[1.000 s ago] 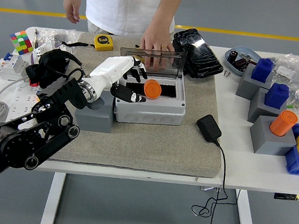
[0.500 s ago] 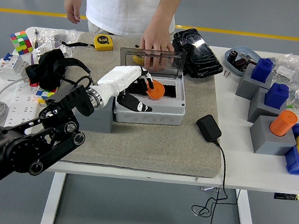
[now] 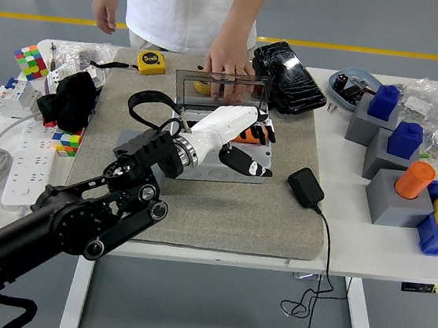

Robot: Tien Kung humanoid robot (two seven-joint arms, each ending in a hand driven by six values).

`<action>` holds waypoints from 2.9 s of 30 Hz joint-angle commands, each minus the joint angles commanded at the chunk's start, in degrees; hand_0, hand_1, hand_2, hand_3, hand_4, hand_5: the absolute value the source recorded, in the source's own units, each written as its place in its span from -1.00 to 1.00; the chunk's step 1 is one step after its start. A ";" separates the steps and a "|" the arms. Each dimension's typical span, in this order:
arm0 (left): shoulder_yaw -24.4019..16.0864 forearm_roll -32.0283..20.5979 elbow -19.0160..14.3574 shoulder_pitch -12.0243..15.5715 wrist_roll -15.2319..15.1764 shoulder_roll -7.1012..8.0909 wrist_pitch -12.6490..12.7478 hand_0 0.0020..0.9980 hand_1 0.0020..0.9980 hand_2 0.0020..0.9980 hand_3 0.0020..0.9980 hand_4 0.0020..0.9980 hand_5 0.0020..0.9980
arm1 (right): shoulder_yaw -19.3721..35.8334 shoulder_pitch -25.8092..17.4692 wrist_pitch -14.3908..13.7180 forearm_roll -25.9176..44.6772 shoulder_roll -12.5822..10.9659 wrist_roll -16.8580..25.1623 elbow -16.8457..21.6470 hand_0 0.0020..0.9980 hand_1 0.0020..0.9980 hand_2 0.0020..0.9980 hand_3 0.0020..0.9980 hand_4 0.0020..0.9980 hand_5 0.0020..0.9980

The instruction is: Fetch the battery,place it into the box,close the lid of the box

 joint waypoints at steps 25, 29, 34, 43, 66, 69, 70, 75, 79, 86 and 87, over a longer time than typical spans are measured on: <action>-9.10 0.78 2.21 -1.15 -1.65 1.29 1.96 0.18 0.31 0.21 0.19 1.00 -0.52 | -0.16 -0.03 -0.05 0.18 -0.05 -0.03 -0.04 0.12 0.18 0.13 0.08 0.83 -0.06; -10.92 1.43 4.21 -1.99 -2.12 0.95 2.61 0.50 0.54 0.51 0.54 1.00 -0.51 | -0.22 0.01 -0.04 0.21 -0.05 -0.03 -0.04 0.13 0.18 0.13 0.08 0.83 -0.06; -12.98 2.01 6.26 -3.10 -2.81 0.53 3.47 0.57 0.57 0.53 0.56 1.00 -0.51 | -0.35 0.02 -0.04 0.26 -0.08 -0.03 -0.03 0.12 0.18 0.13 0.08 0.83 -0.06; -12.02 2.33 10.11 -5.16 -1.99 0.00 2.79 0.56 0.57 0.53 0.55 1.00 -0.50 | -0.52 0.10 -0.05 0.36 -0.13 -0.08 -0.01 0.13 0.18 0.13 0.08 0.83 -0.06; -7.78 0.67 4.78 -1.86 1.19 3.55 0.04 0.24 0.38 0.45 0.46 1.00 -0.45 | 0.48 -0.28 -0.09 -0.28 -0.04 -0.07 0.08 0.12 0.18 0.13 0.08 0.83 -0.06; -6.39 -0.21 2.40 -0.87 1.43 4.39 -0.16 0.24 0.38 0.45 0.46 1.00 -0.45 | 0.45 -0.28 -0.10 -0.28 -0.09 -0.08 0.06 0.12 0.18 0.13 0.08 0.83 -0.06; -5.82 -0.55 1.74 -0.65 1.49 4.68 -0.25 0.23 0.37 0.44 0.44 1.00 -0.44 | 0.48 -0.30 -0.11 -0.30 -0.10 -0.06 0.07 0.13 0.18 0.13 0.08 0.83 -0.06; -3.58 -1.68 0.15 -0.54 1.85 5.67 -0.57 0.23 0.37 0.44 0.44 1.00 -0.44 | 0.41 -0.34 -0.08 -0.29 -0.07 -0.05 0.05 0.13 0.18 0.13 0.08 0.83 -0.06; -2.40 -2.14 -0.25 -0.60 2.13 5.98 -0.72 0.23 0.36 0.44 0.44 1.00 -0.43 | 0.27 -0.38 -0.06 -0.30 -0.05 -0.06 0.05 0.13 0.18 0.13 0.08 0.83 -0.05; -0.81 -2.57 -0.93 -0.42 2.74 6.16 -1.21 0.23 0.35 0.44 0.43 1.00 -0.41 | 0.29 -0.30 -0.06 -0.30 -0.06 -0.07 0.05 0.12 0.18 0.13 0.09 0.84 -0.05; -0.62 -2.73 -1.04 -0.41 2.77 6.22 -1.25 0.23 0.35 0.44 0.43 1.00 -0.41 | 0.29 -0.29 -0.07 -0.30 -0.06 -0.07 0.04 0.12 0.18 0.13 0.09 0.84 -0.05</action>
